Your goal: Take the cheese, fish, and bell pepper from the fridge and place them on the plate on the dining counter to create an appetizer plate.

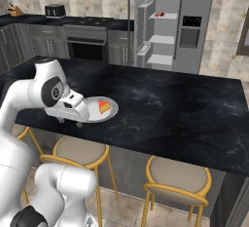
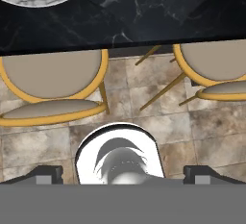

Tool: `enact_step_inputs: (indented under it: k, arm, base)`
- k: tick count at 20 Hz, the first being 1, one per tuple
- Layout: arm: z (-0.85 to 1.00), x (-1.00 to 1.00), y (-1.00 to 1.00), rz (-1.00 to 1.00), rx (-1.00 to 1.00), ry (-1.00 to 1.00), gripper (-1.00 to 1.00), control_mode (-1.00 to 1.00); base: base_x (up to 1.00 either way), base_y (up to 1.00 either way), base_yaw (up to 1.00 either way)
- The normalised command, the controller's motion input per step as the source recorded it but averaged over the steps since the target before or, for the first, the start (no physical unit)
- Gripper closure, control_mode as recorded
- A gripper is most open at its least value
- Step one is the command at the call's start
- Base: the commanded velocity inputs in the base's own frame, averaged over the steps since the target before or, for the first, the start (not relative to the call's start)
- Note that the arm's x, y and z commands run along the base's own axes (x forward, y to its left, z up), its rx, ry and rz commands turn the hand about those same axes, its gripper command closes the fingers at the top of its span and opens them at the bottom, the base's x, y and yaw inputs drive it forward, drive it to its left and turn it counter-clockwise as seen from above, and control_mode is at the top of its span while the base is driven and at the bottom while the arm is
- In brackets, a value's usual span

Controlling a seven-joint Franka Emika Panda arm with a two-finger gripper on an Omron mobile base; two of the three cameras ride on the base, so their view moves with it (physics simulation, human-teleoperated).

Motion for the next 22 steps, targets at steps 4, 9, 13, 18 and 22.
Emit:
enact_step_inputs:
  k: [4, 9, 13, 18, 22]
  arm:
    - [0.00, -0.16, -0.06, 0.01, 0.03, 0.12, -1.00, -1.00]
    - [0.00, -0.08, -0.06, 0.00, 0.02, 0.01, -1.00, 1.00]
    - [0.00, 0.00, 0.00, 0.00, 0.00, 0.00, -1.00, 1.00]
    - [0.00, 0.00, 0.00, 0.00, 0.00, 0.00, -1.00, 1.00]
    - [0.00, 0.00, 0.00, 0.00, 0.00, 0.00, -1.00, 1.00]
  base:
    - [0.00, 0.00, 0.00]
    - [-0.23, -0.09, -0.01]
    - [-1.00, -0.72, -0.08]
    - [-0.95, -1.00, -0.13]
    - [-0.80, -1.00, -0.12]
